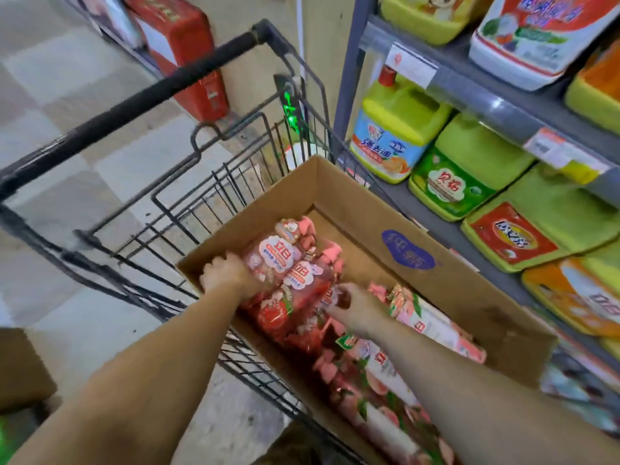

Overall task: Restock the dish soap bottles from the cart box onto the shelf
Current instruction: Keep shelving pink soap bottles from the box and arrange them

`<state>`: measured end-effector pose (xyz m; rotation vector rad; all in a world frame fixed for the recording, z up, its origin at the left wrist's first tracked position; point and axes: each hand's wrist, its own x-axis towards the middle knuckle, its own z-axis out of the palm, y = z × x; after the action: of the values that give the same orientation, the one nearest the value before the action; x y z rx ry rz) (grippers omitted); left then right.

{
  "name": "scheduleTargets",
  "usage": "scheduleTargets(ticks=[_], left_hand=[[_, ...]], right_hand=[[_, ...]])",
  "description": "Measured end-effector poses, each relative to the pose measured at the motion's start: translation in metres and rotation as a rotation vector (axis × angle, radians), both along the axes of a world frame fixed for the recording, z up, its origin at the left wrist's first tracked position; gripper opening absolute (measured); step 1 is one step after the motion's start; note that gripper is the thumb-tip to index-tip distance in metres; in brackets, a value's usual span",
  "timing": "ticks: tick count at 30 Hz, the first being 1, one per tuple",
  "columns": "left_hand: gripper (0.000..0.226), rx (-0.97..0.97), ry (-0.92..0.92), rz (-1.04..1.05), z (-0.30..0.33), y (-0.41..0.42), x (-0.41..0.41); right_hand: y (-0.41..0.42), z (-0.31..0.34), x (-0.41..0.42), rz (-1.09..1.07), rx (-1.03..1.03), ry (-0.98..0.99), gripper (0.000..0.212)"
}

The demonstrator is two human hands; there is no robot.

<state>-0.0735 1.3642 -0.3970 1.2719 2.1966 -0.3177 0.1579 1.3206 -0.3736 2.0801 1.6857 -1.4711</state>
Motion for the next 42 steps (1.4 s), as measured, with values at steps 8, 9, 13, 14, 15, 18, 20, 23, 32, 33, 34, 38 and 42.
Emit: scheduleTargets(ticks=[8, 9, 13, 14, 15, 18, 20, 23, 32, 33, 34, 38, 42], left_hand=[[0.115, -0.104, -0.258, 0.206, -0.012, 0.019, -0.014], [0.114, -0.111, -0.296, 0.213, -0.015, 0.022, -0.017], [0.096, -0.216, -0.465, 0.164, -0.017, 0.027, -0.024], [0.097, -0.215, -0.532, 0.182, -0.017, 0.027, -0.026], [0.098, -0.204, -0.595, 0.213, -0.019, 0.028, -0.028], [0.089, -0.219, -0.744, 0.222, -0.014, 0.028, -0.030], [0.088, -0.274, -0.839, 0.181, -0.006, 0.026, -0.025], [0.109, -0.336, -0.889, 0.078, -0.004, 0.016, -0.006], [0.129, -0.252, -0.850, -0.258, 0.041, -0.011, 0.097], [0.131, -0.235, -0.906, -0.245, 0.046, -0.015, 0.110], [0.125, -0.220, -0.948, -0.240, 0.050, -0.020, 0.125], [0.090, -0.138, -1.089, -0.291, 0.086, -0.052, 0.197], [0.063, -0.033, -1.178, -0.412, 0.127, -0.106, 0.285]], right_hand=[[0.018, -0.020, -0.024, -0.049, -0.019, 0.023, 0.064], [0.018, -0.023, -0.028, -0.045, -0.022, 0.027, 0.063], [0.023, -0.030, -0.040, -0.064, -0.019, 0.061, 0.062], [0.025, -0.031, -0.042, -0.075, -0.019, 0.077, 0.060], [0.026, -0.030, -0.043, -0.085, -0.024, 0.091, 0.060], [0.032, -0.031, -0.043, -0.219, -0.055, 0.163, 0.073], [0.034, -0.025, -0.039, -0.393, -0.070, 0.284, 0.085], [0.036, -0.011, -0.023, -0.659, -0.097, 0.513, 0.048], [-0.009, 0.046, 0.065, -0.797, 0.200, 0.565, 0.063], [-0.018, 0.055, 0.077, -0.800, 0.243, 0.567, 0.061], [-0.027, 0.066, 0.089, -0.806, 0.282, 0.566, 0.060], [-0.076, 0.104, 0.145, -0.848, 0.488, 0.523, 0.064], [-0.152, 0.159, 0.220, -0.864, 0.654, 0.474, 0.057]])
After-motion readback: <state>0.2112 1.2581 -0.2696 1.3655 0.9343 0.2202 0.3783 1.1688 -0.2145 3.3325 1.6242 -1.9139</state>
